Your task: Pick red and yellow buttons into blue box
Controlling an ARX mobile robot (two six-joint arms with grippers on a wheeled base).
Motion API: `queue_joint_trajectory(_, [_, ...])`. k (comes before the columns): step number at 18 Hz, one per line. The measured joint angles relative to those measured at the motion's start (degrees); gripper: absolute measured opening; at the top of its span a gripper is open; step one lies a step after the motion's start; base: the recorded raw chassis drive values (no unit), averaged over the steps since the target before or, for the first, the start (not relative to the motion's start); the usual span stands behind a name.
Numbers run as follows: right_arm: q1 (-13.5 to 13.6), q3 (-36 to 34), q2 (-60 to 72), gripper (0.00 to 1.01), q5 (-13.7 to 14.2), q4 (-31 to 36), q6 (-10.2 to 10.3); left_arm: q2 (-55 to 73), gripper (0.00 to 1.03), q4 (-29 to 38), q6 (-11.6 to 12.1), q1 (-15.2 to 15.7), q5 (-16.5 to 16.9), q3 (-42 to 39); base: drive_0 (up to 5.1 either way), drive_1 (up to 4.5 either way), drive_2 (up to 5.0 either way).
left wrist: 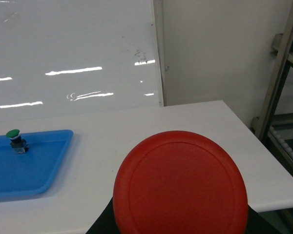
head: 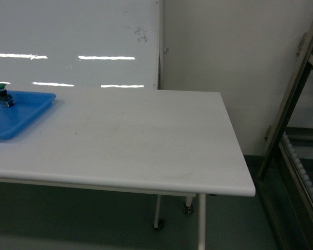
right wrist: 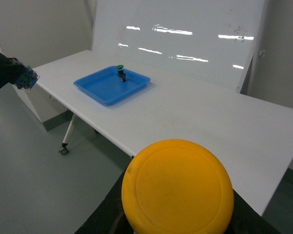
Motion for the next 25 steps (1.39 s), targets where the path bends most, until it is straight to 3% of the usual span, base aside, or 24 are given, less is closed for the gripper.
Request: queue_joint_trajectory(25, [0.04, 0.00, 0.00, 0.29, -0.04, -0.07, 0.00, 0.02, 0.24, 0.07, -0.02, -0.02, 0.00, 0.00, 4.9, -2.64, -2.2])
